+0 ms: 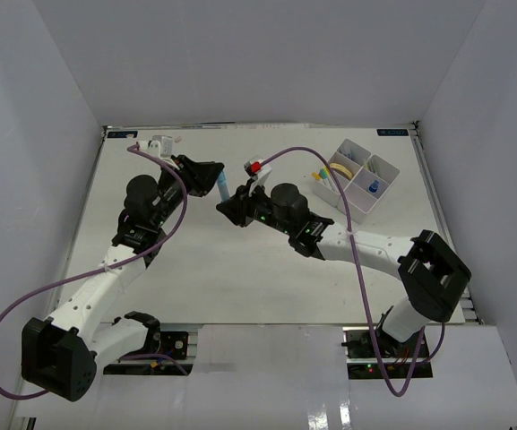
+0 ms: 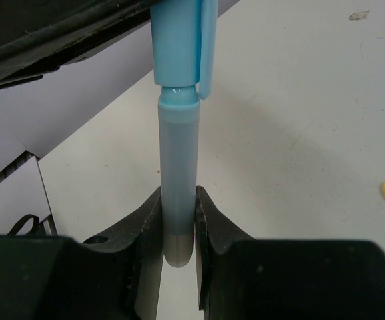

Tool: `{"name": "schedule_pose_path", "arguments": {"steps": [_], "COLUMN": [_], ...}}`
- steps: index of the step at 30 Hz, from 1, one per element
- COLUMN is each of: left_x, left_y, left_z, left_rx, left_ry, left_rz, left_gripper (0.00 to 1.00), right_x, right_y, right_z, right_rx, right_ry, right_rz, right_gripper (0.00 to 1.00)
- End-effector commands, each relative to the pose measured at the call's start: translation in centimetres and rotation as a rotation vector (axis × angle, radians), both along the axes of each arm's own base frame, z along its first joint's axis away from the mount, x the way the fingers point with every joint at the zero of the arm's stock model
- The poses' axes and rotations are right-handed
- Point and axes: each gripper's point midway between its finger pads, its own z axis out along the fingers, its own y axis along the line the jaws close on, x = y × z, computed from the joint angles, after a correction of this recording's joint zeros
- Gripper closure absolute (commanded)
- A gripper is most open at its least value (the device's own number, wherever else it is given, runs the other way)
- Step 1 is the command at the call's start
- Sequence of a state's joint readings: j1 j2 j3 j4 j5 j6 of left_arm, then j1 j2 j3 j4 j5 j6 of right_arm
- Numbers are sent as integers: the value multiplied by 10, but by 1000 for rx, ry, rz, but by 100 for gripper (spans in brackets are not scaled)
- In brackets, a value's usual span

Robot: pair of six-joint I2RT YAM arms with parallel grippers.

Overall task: Sort the stationery into containers
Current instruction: Close the pen cap on the pen.

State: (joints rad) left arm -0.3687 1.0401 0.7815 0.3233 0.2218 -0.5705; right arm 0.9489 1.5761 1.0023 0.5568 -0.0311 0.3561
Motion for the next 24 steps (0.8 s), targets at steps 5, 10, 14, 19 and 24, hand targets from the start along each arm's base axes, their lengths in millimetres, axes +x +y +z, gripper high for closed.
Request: {"name": "schedule_pose_path", "arguments": {"steps": [5,10,14,19,24], "left_x": [-10,-18,-26,-23,-19], "left_y": [-13,-22,-19,-11,-15], "left_z": [2,1,-2,-10,-18], "left_rx": [-11,7,14,28,59], "left_ry": [-24,-50,-67,-55,-53], "left_rz": [-79,-111,-103,-56,-68], "left_gripper": [86,87,86,86,86], "right_x": [8,13,15,5,-2], "right_y": [-2,-6,-14,-18,-21], "right_z": [62,69,79,93,94], "right_rx": [119,137,155,188,197], "right_ry": [-132,-144,-156,-177,-177], "right_rz": [-16,-34,-50,-21,-2], "right_gripper": [92,92,92,92,92]}}
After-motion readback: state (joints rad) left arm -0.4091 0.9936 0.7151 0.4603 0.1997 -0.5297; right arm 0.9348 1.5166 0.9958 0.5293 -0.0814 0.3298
